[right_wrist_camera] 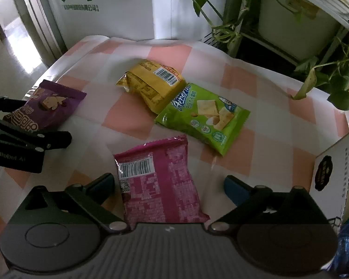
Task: Organize snacks
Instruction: 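Close the left gripper on the purple packet while the right gripper grasps the pink packet, then lift the purple packet with the left gripper while the right gripper lifts the pink packet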
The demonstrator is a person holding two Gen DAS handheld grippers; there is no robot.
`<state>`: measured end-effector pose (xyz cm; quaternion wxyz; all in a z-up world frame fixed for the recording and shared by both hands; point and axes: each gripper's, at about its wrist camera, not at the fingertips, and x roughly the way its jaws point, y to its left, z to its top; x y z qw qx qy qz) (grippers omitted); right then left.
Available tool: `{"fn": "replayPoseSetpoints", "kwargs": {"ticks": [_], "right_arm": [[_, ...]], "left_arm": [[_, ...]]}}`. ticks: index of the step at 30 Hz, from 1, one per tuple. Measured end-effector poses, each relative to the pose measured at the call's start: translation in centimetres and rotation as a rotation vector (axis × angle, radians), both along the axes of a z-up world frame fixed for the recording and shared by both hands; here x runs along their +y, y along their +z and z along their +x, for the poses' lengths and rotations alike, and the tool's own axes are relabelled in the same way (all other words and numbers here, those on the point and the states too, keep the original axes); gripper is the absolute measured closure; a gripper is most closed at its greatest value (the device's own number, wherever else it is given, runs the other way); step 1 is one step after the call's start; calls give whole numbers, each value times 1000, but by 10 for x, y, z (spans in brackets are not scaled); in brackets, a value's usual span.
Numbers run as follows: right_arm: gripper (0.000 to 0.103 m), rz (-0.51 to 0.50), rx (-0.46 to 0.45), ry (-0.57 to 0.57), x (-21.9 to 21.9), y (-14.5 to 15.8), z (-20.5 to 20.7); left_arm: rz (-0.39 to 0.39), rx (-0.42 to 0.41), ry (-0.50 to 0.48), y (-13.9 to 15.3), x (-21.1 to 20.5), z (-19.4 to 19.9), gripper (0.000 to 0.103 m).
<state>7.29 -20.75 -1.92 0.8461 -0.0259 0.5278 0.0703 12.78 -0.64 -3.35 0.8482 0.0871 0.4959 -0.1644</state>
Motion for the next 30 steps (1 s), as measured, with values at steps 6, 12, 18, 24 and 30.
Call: {"fn": "replayPoseSetpoints", "kwargs": {"ticks": [6, 12, 18, 24, 30], "right_arm": [[10, 12, -18, 6, -2, 3, -1], [40, 4, -41, -14, -9, 9, -1], [47, 42, -63, -12, -10, 14, -1], [47, 65, -92, 15, -5, 21, -1], [47, 66, -107, 19, -6, 26, -4]], "left_arm": [[1, -5, -12, 0, 0, -1, 1], [-13, -19, -57, 6, -5, -7, 26], [5, -35, -96, 10, -14, -15, 37], [40, -57, -168, 14, -18, -31, 37], [50, -75, -187, 20, -18, -41, 37]]}}
